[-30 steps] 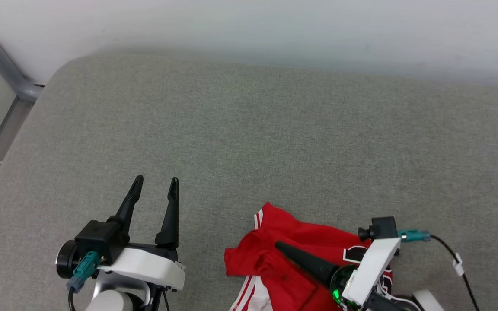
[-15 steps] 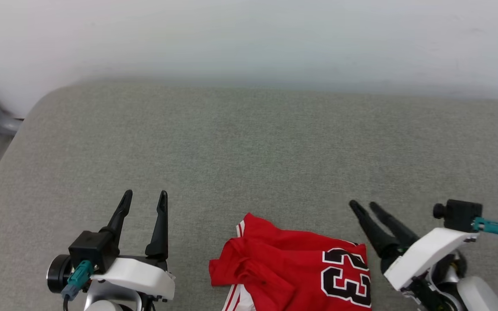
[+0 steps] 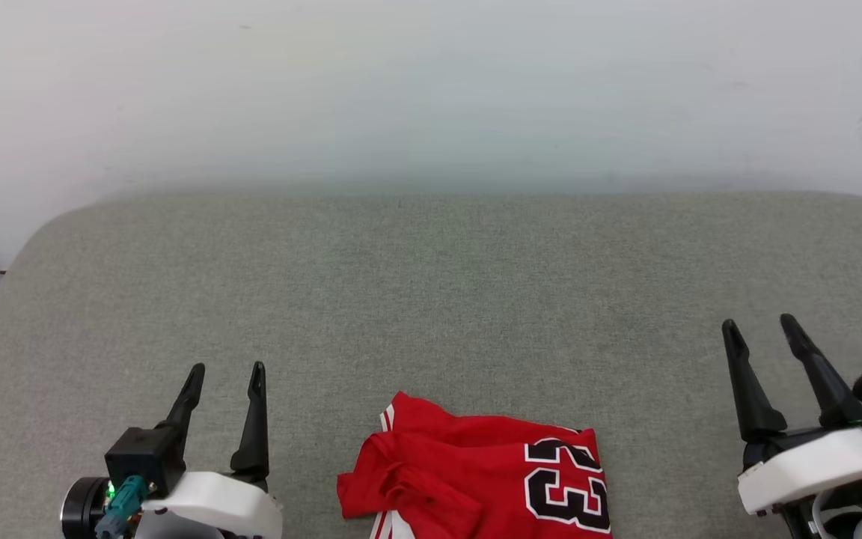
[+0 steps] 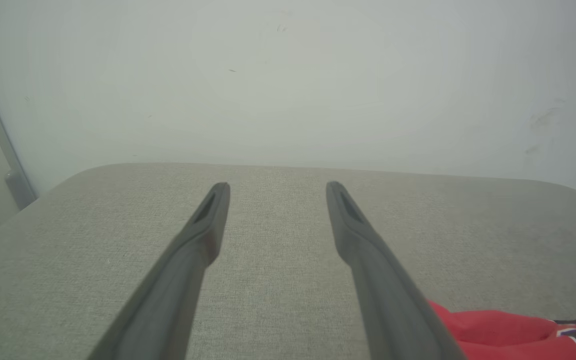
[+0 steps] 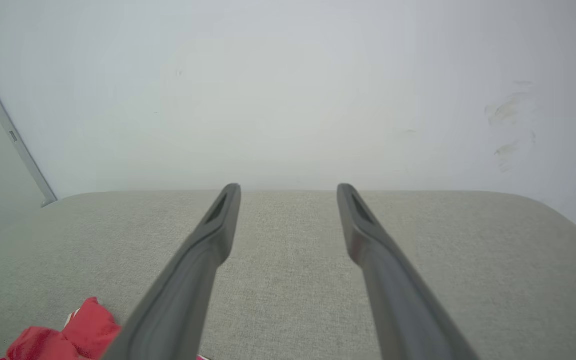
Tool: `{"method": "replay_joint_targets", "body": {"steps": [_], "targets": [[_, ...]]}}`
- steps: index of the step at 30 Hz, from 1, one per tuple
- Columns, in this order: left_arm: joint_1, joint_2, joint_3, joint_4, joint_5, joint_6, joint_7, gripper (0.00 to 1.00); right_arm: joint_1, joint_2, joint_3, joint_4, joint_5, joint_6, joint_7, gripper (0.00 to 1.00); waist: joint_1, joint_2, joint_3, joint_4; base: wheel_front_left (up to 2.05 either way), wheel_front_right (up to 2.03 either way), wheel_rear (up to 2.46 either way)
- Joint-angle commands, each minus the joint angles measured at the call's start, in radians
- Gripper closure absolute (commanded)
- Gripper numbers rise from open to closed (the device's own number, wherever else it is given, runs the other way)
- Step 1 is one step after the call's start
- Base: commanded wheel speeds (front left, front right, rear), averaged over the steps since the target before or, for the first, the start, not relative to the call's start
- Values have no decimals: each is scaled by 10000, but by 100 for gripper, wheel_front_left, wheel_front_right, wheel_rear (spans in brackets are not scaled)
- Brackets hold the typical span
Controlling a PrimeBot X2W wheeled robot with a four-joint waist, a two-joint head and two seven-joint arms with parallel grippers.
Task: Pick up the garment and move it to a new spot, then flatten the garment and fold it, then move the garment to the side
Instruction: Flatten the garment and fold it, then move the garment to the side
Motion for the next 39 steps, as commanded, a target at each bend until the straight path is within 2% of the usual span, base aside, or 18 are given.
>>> {"method": "replay_joint_targets", "body": {"steps": [1,4,12,27,31,32,35,36,39], "targets": [[148,42,7,29,59,29,-52,0,191,80,-70,-249,-288,-5,-190,0,1,-1,-97,-59,0,0,0],[245,65,-18,97,158,51,-56,0,528,273,-162,-645,-704,-5,-366,0,1,-1,-214,-78,0,0,0],[553,39,-28,235,276,110,-65,0,1618,668,-378,-1414,-1180,-7,7,0,1,-1,-435,-103,0,0,0],[596,-1,184,187,320,87,-74,0,2183,1058,-629,-2211,-1220,-6,800,0,1,-1,-365,-91,0,0,0],[494,-34,314,142,335,40,-75,0,2290,1117,-941,-2046,-613,-7,1223,0,1,-1,-263,20,0,0,0],[63,-340,398,-90,482,-52,-74,0,2471,679,-1919,-1087,1270,-6,3062,0,1,-1,147,617,0,0,0],[-98,-485,439,-156,555,-149,-65,0,2440,377,-1822,-735,1996,-6,4082,0,1,-1,421,870,0,0,0],[-98,-485,439,-156,555,-149,-65,0,2440,377,-1822,-735,1996,-6,4082,0,1,-1,421,870,0,0,0],[-244,-700,508,-171,654,-234,-65,0,2310,188,-1341,-541,2593,-6,5021,0,1,-1,713,1110,0,0,0]]}}
